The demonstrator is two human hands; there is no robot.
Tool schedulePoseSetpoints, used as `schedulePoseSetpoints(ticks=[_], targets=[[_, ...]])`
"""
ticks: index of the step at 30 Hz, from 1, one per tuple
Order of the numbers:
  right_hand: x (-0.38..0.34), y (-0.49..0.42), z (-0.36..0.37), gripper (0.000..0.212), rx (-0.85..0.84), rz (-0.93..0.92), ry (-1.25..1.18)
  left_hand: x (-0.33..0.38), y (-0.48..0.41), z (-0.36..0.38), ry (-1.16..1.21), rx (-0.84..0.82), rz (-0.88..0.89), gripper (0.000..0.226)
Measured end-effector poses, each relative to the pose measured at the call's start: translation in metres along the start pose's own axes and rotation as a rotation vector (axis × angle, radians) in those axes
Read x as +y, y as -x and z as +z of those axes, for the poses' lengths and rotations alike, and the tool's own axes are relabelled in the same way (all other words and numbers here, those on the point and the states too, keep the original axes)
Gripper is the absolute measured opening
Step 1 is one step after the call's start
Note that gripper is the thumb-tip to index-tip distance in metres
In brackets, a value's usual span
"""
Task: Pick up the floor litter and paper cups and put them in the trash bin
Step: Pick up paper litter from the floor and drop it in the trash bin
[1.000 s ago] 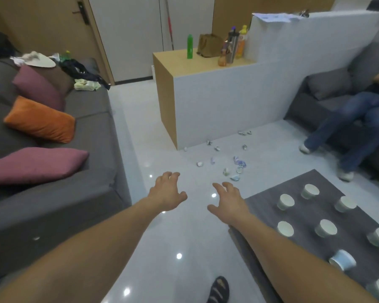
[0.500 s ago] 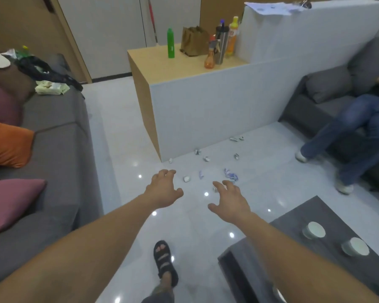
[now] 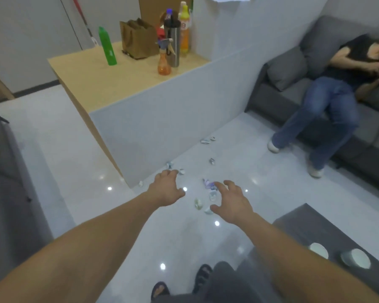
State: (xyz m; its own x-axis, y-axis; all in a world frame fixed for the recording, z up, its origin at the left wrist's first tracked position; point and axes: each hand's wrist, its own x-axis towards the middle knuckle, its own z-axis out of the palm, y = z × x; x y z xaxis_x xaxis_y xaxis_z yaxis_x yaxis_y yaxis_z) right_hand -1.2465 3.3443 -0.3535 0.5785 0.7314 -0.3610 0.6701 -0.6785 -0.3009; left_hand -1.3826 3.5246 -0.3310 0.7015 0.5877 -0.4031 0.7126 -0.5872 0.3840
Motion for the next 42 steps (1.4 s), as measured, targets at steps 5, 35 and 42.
schedulePoseSetpoints(ticks=[5,35,42], targets=[[0.034,-0.078,-0.014,0.081,-0.029,0.037,-0.044,0.032,-0.077,0.005,-0.012,-0.075,0.016,0.075],[0.329,-0.509,0.519,0.09,-0.498,-0.012,0.271,-0.155,-0.47,0.548,0.207,-0.353,-0.418,0.062],[0.337,-0.5,0.555,0.067,-0.351,-0.067,0.089,-0.164,-0.471,0.583,0.366,-0.357,-0.423,0.062]])
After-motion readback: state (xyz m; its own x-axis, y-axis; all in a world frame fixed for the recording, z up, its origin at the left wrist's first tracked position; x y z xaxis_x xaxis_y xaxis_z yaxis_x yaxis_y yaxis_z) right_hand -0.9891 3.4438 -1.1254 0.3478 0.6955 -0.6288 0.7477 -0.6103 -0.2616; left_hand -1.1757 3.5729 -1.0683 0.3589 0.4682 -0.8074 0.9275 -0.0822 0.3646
